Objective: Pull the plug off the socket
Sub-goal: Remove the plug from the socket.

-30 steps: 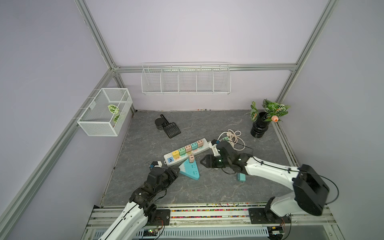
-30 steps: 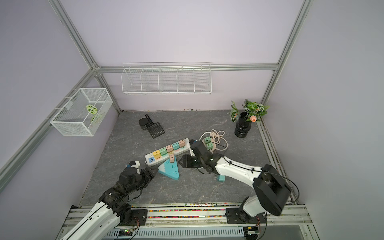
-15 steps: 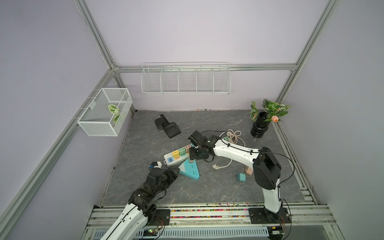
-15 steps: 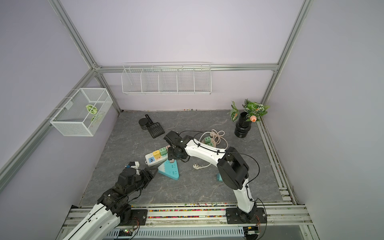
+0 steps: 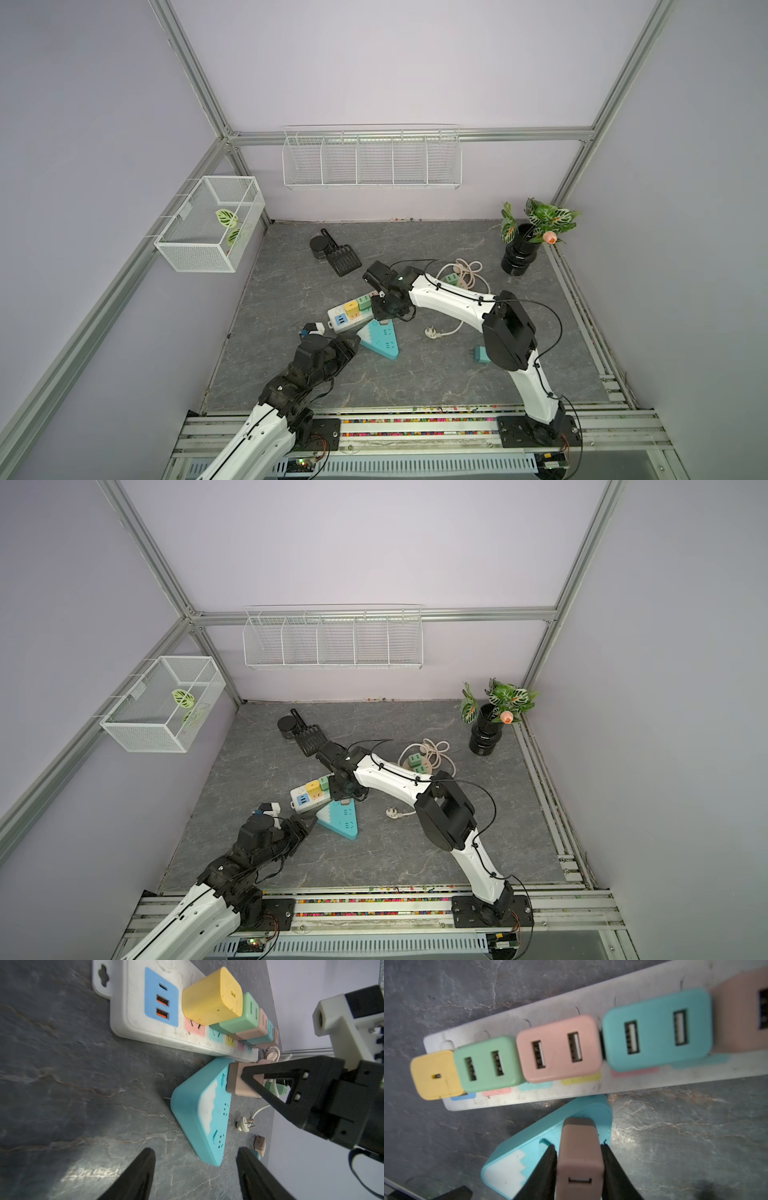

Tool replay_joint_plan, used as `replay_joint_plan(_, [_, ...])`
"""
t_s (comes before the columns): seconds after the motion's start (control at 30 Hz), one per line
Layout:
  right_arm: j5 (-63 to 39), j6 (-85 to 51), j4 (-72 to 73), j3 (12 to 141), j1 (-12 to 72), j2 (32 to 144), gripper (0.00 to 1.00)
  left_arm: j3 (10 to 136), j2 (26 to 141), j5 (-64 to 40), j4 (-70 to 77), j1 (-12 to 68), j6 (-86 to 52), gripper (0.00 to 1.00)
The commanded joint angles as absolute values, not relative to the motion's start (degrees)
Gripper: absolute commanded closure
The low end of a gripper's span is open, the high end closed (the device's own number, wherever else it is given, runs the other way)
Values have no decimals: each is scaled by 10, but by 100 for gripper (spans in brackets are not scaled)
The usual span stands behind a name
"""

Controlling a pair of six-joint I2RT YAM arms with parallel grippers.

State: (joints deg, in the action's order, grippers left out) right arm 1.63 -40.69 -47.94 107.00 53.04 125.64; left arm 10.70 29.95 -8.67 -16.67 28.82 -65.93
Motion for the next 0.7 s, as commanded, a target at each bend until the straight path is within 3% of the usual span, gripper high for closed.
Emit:
replay_joint_plan(0.0, [37,-387,-517,1077,533,1261,74,101,328,-99,-118,286,-669,33])
replay_joint_plan(0.13, [40,-372,-518,1074,538,1250,79,112,391,-104,-71,286,-662,33])
replay_joint_plan(0.47, [1,-385,-463,1001,539,1208,81,186,605,-145,-14,286,-635,35])
replay_joint_plan(0.67, [-18,-398,-438,974,539,1201,81,214,710,-186,-12,286,-649,54])
